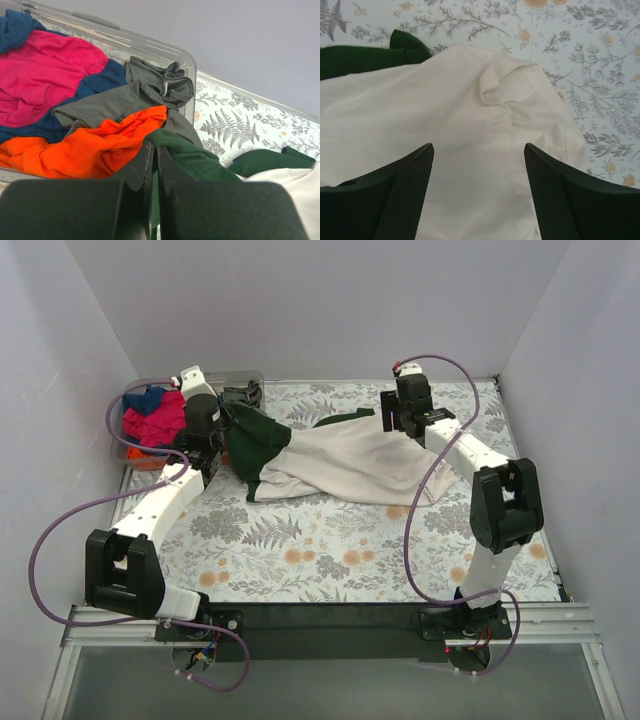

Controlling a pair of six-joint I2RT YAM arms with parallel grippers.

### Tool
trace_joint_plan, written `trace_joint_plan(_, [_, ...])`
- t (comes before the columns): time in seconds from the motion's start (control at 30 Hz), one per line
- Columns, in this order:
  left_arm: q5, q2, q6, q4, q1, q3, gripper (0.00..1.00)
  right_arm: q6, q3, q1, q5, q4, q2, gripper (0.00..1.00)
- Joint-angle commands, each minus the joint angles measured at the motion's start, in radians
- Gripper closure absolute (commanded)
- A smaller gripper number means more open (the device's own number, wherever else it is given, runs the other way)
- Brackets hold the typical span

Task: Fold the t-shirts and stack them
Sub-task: Flatten the tshirt out

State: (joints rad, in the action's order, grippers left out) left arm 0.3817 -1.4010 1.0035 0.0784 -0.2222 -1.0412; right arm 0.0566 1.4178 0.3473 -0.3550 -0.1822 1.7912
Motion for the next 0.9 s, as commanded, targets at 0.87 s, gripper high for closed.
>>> trace_joint_plan(0.87, [-0.014,0.071,-0.003,0.012,0.006,0.046,1.00,0.042,0.129,-0.134,0.182,0.082,0.303,0.50])
